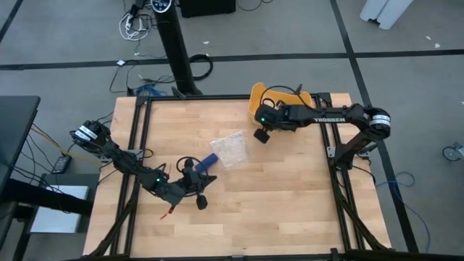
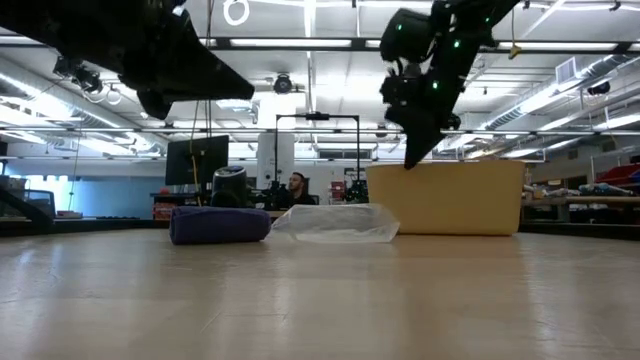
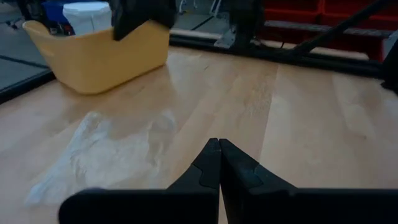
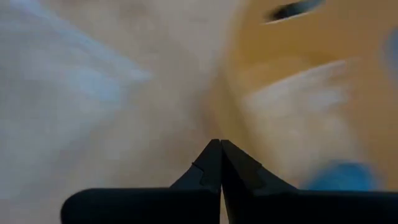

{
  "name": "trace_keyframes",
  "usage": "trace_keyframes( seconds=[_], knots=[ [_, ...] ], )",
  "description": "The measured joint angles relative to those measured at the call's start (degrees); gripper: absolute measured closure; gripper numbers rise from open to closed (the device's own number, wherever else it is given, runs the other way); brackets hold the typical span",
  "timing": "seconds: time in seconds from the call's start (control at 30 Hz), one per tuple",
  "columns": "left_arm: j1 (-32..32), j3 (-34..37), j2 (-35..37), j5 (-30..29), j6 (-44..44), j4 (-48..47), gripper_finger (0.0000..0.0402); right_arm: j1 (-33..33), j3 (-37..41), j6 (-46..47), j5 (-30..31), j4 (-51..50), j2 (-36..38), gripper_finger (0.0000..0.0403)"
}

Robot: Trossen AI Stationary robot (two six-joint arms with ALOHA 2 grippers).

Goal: Roll bandage
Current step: Adjust the yellow bin, then open the transparent zip bag

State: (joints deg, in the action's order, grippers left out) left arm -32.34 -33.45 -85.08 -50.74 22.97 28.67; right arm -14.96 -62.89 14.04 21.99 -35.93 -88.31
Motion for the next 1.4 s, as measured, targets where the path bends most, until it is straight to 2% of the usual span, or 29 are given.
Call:
trace_keyframes(
  seconds=[0.07, 0.17, 0.3, 0.43, 0.5, 0.63, 0.83, 1.0, 1.13, 1.33, 1.4],
  knots=[
    [0.07, 0.0, 0.0, 0.0, 1.81, -2.11, 0.0394, 1.81, 0.51, 4.91, -3.46, 1.92, 0.68, 0.0399],
    [0.09, 0.0, 0.0, -0.02, 4.69, -4.23, 0.0394, 4.56, 5.49, 9.29, -4.9, 9.93, 0.56, 0.039],
    [0.04, 0.0, 0.0, -0.02, 5.79, -4.57, 0.0394, 6.41, 16.93, 13.77, -9.64, 31.67, -0.42, 0.0373],
    [0.04, 0.0, 0.0, 0.0, 5.72, -4.22, 0.0394, 6.48, 26.95, 17.58, -8.06, 54.18, -1.59, 0.0352],
    [0.06, 0.0, 0.0, 0.01, 5.72, -4.37, 0.0394, 6.42, 29.64, 18.85, -6.74, 61.02, -2.48, 0.034],
    [0.09, 0.03, 0.0, 0.08, 5.7, -4.33, 0.0394, 6.51, 30.43, 20.88, -5.12, 63.07, -5.58, 0.0313],
    [0.09, 0.0, 0.0, 1.16, 5.74, -4.28, 0.0394, 6.56, 26.25, 21.8, -4.73, 63.43, -12.39, 0.0273],
    [0.09, 0.01, 0.0, 1.54, 5.76, -4.23, 0.0394, 6.56, 23.2, 21.93, -4.09, 63.41, -17.22, 0.0265],
    [0.09, 0.04, 0.0, 1.51, 5.7, -4.25, 0.0394, 6.98, 22.34, 21.99, -2.31, 64.48, -19.05, 0.0287],
    [0.09, 0.02, 0.0, 0.99, 5.48, -3.87, 0.0394, 8.82, 22.45, 18.6, -0.45, 66.06, -19.1, 0.0388],
    [0.09, 0.02, 0.0, -0.36, 4.09, -3.07, 0.0394, 9.73, 22.44, 17.12, 0.83, 67.04, -18.56, 0.0393]
  ],
)
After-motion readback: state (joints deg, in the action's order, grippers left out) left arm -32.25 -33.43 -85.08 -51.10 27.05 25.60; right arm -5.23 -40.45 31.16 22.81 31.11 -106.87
